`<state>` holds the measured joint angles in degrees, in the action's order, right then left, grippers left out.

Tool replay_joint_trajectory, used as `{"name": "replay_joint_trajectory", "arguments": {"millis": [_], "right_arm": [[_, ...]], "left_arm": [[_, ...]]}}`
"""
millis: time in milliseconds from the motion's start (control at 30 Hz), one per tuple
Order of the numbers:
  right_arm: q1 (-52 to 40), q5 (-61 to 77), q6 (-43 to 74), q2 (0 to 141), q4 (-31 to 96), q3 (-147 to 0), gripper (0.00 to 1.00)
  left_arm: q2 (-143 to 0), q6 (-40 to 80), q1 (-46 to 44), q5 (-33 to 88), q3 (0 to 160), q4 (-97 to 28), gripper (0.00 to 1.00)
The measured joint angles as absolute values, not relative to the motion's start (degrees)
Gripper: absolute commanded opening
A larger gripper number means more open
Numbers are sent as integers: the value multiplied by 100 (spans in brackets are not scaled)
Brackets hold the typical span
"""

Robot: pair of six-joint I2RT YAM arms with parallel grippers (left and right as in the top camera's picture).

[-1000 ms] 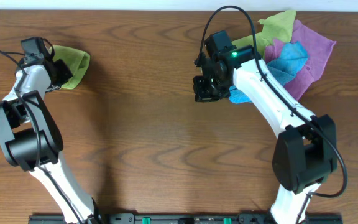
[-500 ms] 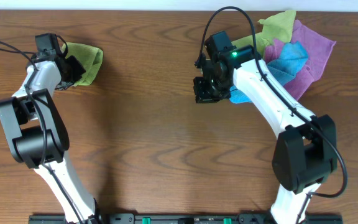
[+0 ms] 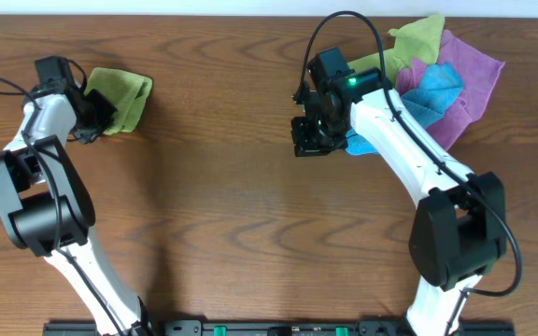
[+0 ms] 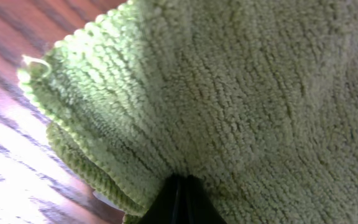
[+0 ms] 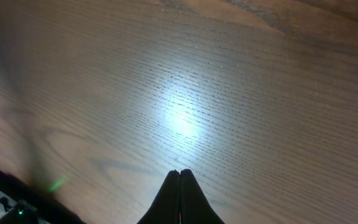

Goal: Fold the cloth

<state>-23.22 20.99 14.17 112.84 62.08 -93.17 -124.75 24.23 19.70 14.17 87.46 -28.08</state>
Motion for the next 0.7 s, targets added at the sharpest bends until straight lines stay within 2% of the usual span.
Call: {"name": "replay_joint_trajectory", "arguments": {"millis": [300,533,700], "right_arm": [[-2322,2099,1415,11284,6208,-9317,2],[-2322,2099,1415,11284,6211,-9317,2],[-2322,2102,1404,11284,6379,-9317,2]], "left_arm": [[-12095,2390,2062,1280,8517,-2871,6],[-10468,2340,2126,1170,8409,-2727,6],[-9773,2176,2093,1498,8447,-3450,6]]}}
